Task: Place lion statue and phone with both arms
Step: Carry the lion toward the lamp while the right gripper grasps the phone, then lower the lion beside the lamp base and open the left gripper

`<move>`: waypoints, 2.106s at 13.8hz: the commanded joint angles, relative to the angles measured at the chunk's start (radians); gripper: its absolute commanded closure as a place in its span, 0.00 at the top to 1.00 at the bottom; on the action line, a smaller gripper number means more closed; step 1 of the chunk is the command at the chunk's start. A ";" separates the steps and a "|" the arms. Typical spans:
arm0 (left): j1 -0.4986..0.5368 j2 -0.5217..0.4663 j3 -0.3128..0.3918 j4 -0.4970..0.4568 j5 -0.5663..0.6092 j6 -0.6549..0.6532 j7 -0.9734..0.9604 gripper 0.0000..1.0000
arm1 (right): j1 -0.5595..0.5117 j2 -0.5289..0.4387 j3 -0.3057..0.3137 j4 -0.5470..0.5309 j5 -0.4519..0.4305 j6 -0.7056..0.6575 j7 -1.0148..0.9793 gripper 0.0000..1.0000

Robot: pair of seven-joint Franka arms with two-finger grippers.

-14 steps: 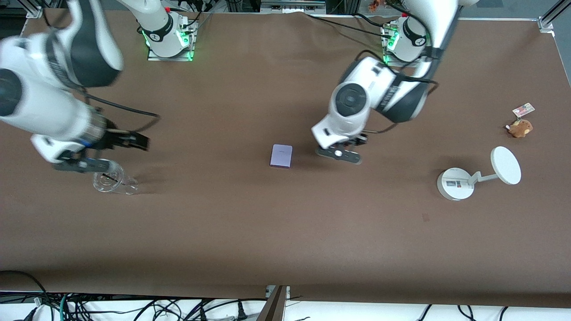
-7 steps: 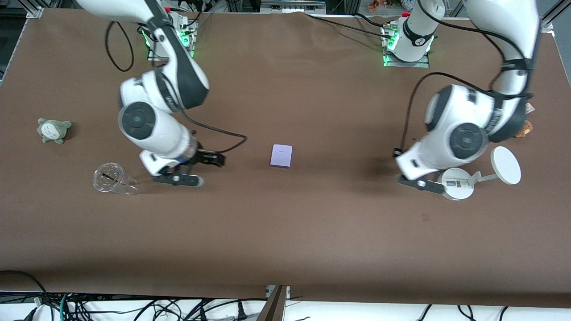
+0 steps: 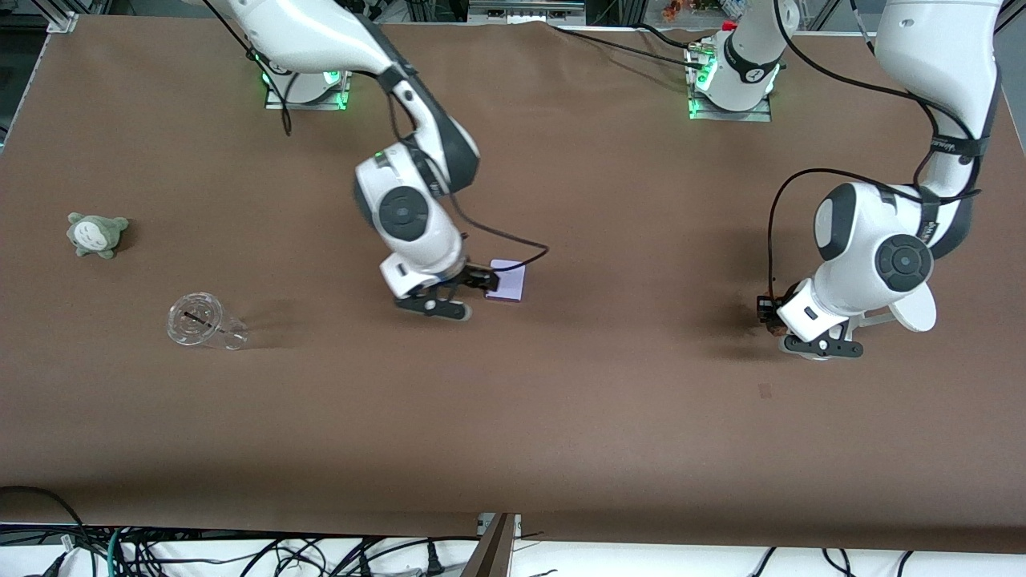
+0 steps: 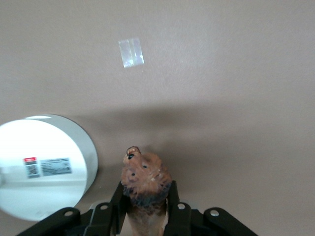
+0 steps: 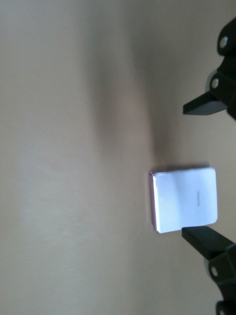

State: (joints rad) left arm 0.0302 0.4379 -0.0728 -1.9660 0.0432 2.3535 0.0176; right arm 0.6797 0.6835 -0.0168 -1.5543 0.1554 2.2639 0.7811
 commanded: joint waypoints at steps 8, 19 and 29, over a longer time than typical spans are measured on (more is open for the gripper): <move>0.016 0.015 -0.013 -0.080 0.020 0.156 0.035 0.00 | 0.113 0.097 -0.015 0.026 0.009 0.063 0.061 1.00; 0.033 0.018 -0.015 -0.068 0.096 0.155 0.021 1.00 | 0.124 0.159 -0.019 0.080 -0.023 0.097 0.060 1.00; 0.007 -0.119 -0.044 0.295 0.098 -0.563 0.030 1.00 | 0.116 0.174 -0.020 0.092 -0.048 0.097 0.050 0.87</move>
State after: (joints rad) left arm 0.0392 0.3314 -0.1102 -1.7792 0.1175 1.9348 0.0372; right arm 0.7903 0.8453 -0.0292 -1.4884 0.1247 2.3597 0.8276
